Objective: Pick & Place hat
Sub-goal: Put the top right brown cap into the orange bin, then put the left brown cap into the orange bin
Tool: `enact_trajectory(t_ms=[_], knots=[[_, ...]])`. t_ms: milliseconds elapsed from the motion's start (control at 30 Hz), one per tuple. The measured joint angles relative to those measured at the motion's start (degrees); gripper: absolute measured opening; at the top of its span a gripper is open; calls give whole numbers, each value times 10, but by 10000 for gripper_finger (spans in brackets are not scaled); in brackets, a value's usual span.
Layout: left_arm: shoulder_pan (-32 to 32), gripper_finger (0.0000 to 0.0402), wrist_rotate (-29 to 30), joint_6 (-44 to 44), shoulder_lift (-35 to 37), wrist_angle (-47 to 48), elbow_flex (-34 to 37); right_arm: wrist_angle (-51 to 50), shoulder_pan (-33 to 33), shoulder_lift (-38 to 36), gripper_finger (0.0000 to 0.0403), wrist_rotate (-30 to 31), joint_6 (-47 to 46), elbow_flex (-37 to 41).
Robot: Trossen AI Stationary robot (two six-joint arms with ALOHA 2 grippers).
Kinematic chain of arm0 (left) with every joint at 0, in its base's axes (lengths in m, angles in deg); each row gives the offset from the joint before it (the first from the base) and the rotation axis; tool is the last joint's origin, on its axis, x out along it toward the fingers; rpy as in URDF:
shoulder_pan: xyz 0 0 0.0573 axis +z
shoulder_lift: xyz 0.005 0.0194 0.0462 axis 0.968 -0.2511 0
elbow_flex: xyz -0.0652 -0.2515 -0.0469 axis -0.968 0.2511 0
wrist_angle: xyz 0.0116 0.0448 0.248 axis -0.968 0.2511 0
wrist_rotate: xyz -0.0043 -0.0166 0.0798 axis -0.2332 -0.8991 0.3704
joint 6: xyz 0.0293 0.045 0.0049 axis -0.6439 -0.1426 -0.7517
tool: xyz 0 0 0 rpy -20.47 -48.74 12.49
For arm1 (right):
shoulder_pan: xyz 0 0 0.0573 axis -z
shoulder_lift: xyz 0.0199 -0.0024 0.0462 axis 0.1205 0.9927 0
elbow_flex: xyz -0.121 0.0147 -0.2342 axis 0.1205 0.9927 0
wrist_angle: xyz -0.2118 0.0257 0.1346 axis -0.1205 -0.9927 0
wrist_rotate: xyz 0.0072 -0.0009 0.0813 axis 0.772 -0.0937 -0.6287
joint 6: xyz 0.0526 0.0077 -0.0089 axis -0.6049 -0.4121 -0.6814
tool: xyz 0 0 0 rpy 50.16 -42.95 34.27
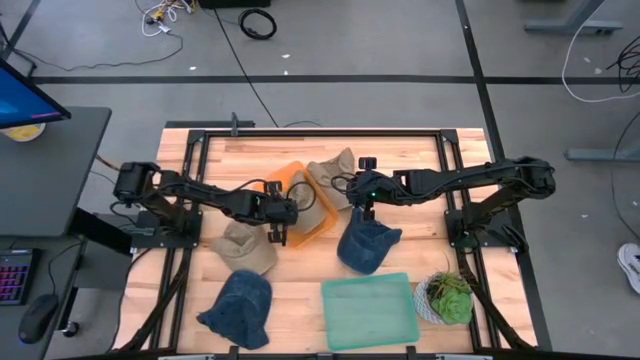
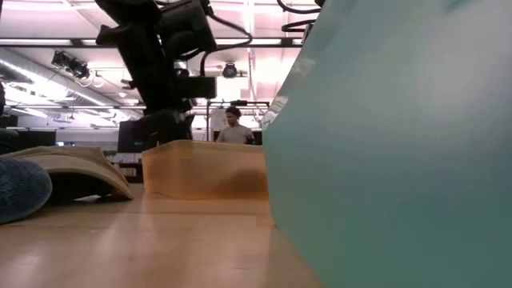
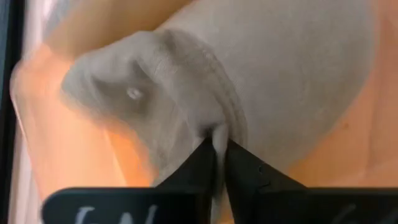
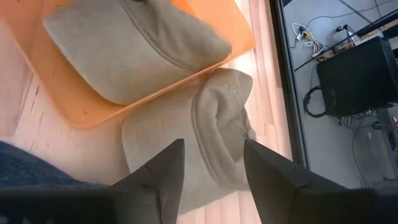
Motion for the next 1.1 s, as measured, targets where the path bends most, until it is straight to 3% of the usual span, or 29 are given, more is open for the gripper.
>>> enact_trajectory(t_ms=[333, 600, 733, 900, 1100], knots=[[-5, 141, -1, 3, 30, 58, -17, -5, 0, 0, 169, -4, -4, 0], [-42, 194, -2, 97, 59, 327, -148, -9, 0, 0, 169, -4, -13, 0], [-64, 199, -63, 212, 72, 455, -186, -12, 0, 0, 169, -4, -20, 0], [-98, 198, -149, 306, 100, 475, -145, -11, 0, 0, 169, -4, -20, 0], [-133, 197, -158, 385, 132, 397, -38, -11, 0, 0, 169, -4, -20, 0]])
